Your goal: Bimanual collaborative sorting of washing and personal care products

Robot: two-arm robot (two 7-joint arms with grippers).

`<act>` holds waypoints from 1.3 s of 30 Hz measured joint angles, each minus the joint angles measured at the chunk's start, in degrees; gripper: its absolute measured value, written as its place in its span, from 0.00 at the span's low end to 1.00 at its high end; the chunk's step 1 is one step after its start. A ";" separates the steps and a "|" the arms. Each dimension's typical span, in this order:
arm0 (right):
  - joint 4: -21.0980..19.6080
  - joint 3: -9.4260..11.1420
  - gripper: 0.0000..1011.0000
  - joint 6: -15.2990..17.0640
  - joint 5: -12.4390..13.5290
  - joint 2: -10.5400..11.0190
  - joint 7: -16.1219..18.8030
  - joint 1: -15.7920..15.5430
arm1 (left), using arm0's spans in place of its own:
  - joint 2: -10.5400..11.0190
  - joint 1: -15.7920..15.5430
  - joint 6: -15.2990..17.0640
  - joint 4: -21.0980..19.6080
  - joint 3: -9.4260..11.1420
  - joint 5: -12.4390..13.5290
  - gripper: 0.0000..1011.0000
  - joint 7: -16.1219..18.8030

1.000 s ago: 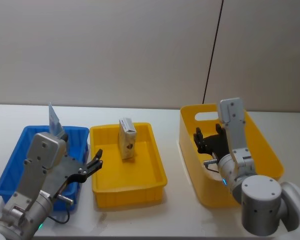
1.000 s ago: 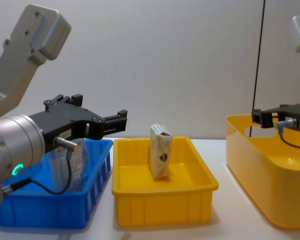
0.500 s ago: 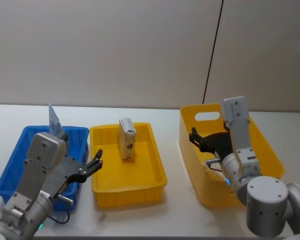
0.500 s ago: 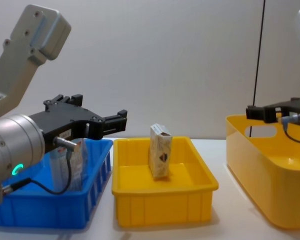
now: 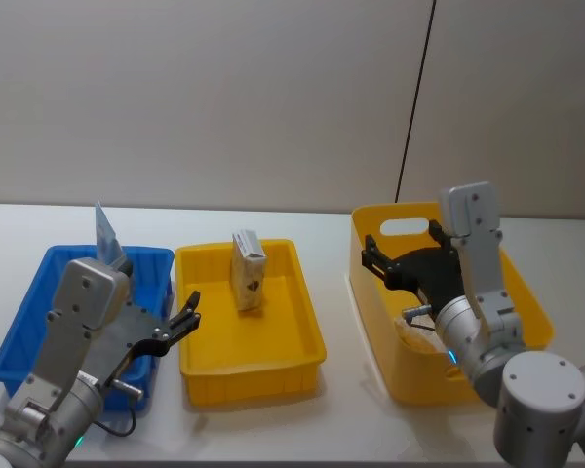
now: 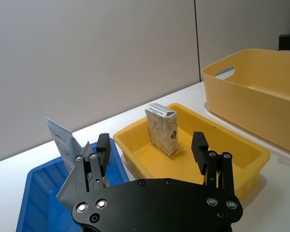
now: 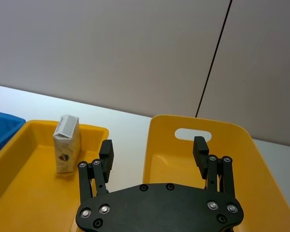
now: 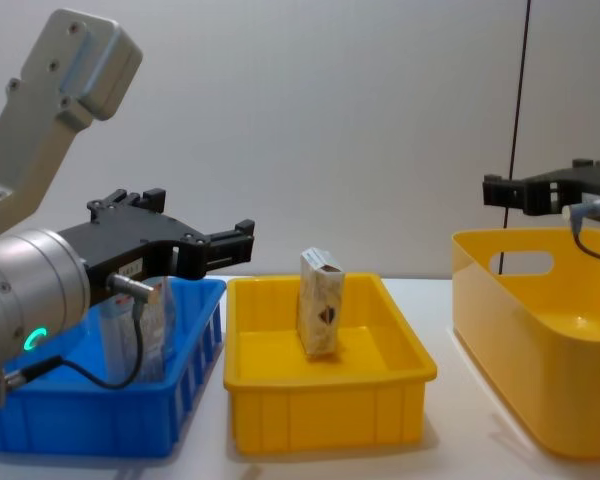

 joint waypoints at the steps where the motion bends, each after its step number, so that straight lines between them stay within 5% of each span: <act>1: -0.19 0.01 0.99 -0.06 0.03 0.03 0.12 -0.09 | -0.02 0.00 0.02 0.00 0.00 0.02 0.99 0.00; 12: -2.01 0.09 0.99 -0.78 0.47 0.34 1.32 -1.03 | 0.02 -1.55 0.66 1.49 -0.16 0.20 0.99 -1.46; 24: -2.86 0.14 0.99 -1.13 0.67 0.47 1.86 -1.44 | 1.55 -5.95 -2.39 8.38 -2.08 -2.83 0.99 -8.92; 39: -3.18 0.14 0.99 -1.24 0.77 0.54 2.05 -1.62 | 1.47 -8.20 -4.38 13.85 -4.36 -5.38 0.99 -12.59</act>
